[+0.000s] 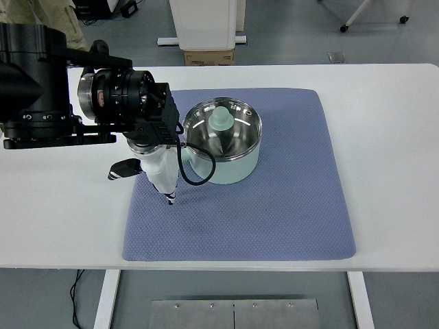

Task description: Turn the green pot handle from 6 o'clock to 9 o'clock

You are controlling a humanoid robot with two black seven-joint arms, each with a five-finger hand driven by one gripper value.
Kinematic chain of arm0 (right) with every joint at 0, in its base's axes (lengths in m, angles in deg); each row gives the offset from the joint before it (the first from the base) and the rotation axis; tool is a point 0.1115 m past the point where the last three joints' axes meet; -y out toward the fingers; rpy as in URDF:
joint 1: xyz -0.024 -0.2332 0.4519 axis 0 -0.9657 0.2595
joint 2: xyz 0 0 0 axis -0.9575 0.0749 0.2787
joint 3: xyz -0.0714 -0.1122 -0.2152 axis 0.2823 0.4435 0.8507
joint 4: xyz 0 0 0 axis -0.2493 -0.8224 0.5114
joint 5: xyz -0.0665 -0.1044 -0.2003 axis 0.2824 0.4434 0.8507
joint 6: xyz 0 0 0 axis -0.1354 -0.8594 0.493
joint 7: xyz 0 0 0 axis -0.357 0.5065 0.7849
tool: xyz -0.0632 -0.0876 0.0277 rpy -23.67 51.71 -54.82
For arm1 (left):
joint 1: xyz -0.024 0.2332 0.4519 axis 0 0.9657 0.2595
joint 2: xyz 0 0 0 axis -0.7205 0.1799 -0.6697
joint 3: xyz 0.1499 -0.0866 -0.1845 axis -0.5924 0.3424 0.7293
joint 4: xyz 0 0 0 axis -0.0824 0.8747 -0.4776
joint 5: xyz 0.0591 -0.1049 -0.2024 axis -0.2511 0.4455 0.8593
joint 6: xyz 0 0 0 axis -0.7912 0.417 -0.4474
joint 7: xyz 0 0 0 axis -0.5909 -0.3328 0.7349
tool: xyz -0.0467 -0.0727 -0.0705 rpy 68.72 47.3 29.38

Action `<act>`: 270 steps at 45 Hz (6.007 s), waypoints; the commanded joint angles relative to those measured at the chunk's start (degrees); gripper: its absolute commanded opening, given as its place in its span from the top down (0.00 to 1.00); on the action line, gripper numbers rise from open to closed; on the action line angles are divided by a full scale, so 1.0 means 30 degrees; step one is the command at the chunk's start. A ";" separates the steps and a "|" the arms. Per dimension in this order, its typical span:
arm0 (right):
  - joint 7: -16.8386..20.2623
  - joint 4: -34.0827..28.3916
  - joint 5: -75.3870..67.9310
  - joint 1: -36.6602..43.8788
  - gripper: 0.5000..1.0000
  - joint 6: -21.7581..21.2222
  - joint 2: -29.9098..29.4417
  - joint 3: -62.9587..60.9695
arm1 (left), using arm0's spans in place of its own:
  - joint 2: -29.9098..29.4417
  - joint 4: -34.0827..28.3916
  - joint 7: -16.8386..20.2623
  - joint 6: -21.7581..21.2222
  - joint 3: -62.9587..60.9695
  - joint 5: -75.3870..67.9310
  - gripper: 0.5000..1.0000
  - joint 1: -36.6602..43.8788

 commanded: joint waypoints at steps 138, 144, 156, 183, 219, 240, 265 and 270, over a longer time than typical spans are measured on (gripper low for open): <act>0.0000 0.0000 0.0000 -0.0029 0.00 0.0000 0.0000 0.0000 | 0.0455 -0.2946 0.0680 -0.1120 0.3633 1.9077 0.00 0.0410; 0.0000 0.0000 0.0000 0.0000 0.00 0.0000 0.0000 0.0000 | 0.0426 -0.3826 0.0680 -0.1441 0.3692 2.1920 0.00 0.0526; 0.0000 0.0000 0.0000 0.0000 0.00 0.0000 0.0000 0.0000 | 0.0338 -0.4529 0.0002 -0.2555 0.3692 2.8246 0.00 0.0732; 0.0000 0.0000 0.0000 0.0000 0.00 0.0000 0.0000 0.0000 | 0.0045 -0.6873 -0.1904 -0.5484 0.3692 4.0290 0.00 0.3134; 0.0000 0.0000 0.0000 0.0000 0.00 0.0000 0.0000 0.0000 | 0.0397 -1.2000 -0.2051 -1.0142 0.3926 4.8143 0.00 0.7147; 0.0000 0.0000 0.0000 0.0000 0.00 0.0000 0.0000 0.0000 | 0.0455 -1.2616 -0.2080 -1.4215 0.9256 4.8936 0.00 1.1190; 0.0000 0.0000 0.0000 0.0000 0.00 0.0000 0.0000 0.0000 | 0.0894 -1.3054 -0.2080 -1.4333 1.0753 4.8731 0.00 1.3329; 0.0000 0.0000 0.0000 0.0000 0.00 0.0029 0.0000 0.0000 | 0.1158 -1.3553 -0.2080 -1.4187 1.0782 4.8702 0.00 1.3768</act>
